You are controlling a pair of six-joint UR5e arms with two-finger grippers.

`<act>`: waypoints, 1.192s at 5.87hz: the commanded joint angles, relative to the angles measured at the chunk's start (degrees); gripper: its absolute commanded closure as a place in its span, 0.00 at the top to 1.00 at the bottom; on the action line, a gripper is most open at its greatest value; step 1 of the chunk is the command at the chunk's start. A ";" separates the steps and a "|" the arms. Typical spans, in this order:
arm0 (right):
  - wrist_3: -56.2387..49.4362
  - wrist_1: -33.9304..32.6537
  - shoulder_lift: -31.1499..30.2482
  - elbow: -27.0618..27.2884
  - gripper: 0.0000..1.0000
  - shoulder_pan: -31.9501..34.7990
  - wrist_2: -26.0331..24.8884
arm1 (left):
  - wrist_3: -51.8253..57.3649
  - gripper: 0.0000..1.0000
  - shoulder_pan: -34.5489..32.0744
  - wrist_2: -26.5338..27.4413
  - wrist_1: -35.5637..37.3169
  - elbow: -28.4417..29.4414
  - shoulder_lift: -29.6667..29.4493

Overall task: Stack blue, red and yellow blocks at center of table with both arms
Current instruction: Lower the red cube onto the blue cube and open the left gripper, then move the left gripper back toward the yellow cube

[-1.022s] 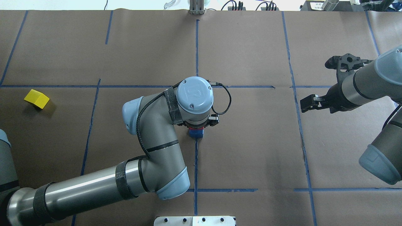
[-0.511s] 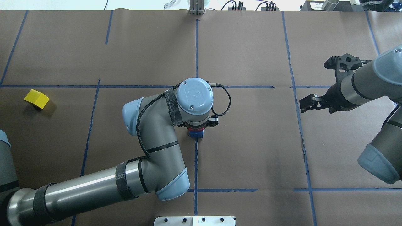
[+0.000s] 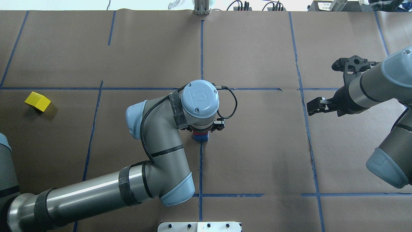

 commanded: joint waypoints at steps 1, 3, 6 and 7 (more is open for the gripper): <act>0.06 0.00 0.06 -0.03 1.00 0.00 0.00 | 0.00 0.87 -0.17 -0.06 0.17 -2.09 0.05; -0.02 0.00 -0.03 0.06 1.00 0.08 0.00 | 0.09 0.91 -5.85 -0.50 0.35 -11.28 4.06; 0.15 0.00 -0.03 0.58 1.00 0.17 0.17 | 25.99 0.91 -20.78 -12.60 -0.61 -17.66 20.39; 0.15 0.00 -0.03 0.67 1.00 0.26 0.18 | 38.46 0.92 -26.66 -14.02 -0.61 -17.23 24.97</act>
